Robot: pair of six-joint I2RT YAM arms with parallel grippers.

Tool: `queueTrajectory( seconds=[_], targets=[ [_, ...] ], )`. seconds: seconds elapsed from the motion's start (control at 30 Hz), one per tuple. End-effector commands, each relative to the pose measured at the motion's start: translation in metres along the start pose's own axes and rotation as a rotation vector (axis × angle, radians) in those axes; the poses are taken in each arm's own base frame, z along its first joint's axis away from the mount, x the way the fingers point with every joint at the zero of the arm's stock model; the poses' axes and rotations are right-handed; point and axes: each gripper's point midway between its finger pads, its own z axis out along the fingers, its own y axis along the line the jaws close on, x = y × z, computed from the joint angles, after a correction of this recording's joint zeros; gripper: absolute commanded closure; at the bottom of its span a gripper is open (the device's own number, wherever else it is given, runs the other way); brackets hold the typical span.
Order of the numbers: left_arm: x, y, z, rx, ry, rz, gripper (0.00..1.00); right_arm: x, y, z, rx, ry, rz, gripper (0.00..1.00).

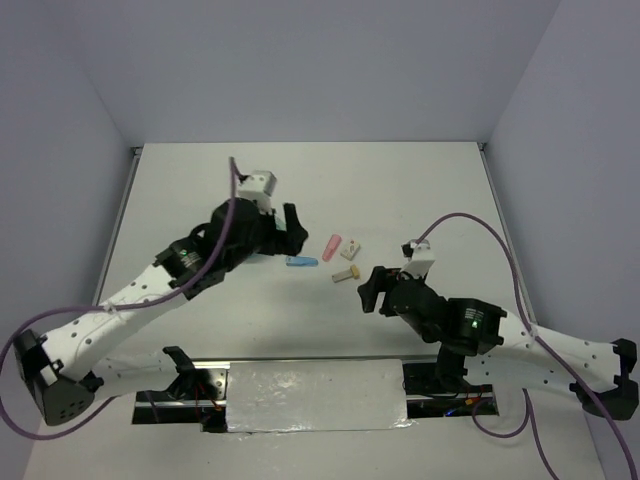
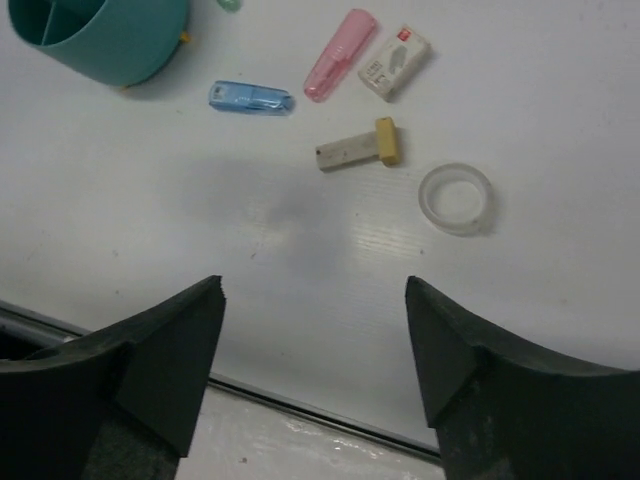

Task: Sort the stationery into containers
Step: Pick up the stationery from the center of the board.

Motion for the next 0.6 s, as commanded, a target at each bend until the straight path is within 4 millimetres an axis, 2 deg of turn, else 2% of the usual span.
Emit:
queueTrajectory(
  seconds=[0.0,0.07,0.1,0.13,0.2,0.27,0.3,0.47,0.57],
  targets=[
    [0.051,-0.022,0.019,-0.016,0.124,0.078,0.01,-0.024,-0.02,-0.005,0.092,-0.056,0.087,0.23],
    [0.062,-0.029,0.025,-0.021,0.132,0.092,0.01,-0.017,-0.032,0.0,0.134,-0.016,0.08,0.32],
    [0.073,-0.037,0.028,-0.004,0.154,0.099,0.01,-0.02,-0.045,0.005,0.175,-0.019,0.083,0.34],
    [0.077,-0.041,0.028,0.011,0.162,0.098,0.01,-0.007,-0.05,0.011,0.169,0.031,0.081,0.36],
    [0.086,-0.049,0.026,0.028,0.177,0.093,0.01,-0.009,-0.055,0.021,0.146,0.031,0.114,0.41],
    [0.087,-0.049,0.022,0.015,0.172,0.079,0.01,0.004,-0.079,0.036,0.192,0.094,0.127,0.41],
    [0.09,-0.051,0.019,0.02,0.181,0.083,0.01,0.002,-0.097,0.042,0.244,0.091,0.149,0.42],
    [0.094,-0.052,0.006,0.046,0.19,0.097,0.01,0.017,-0.112,0.074,0.311,0.215,0.14,0.46],
    [0.098,-0.046,0.0,0.039,0.197,0.106,0.01,0.024,-0.108,0.099,0.299,0.268,0.126,0.53]
  ],
)
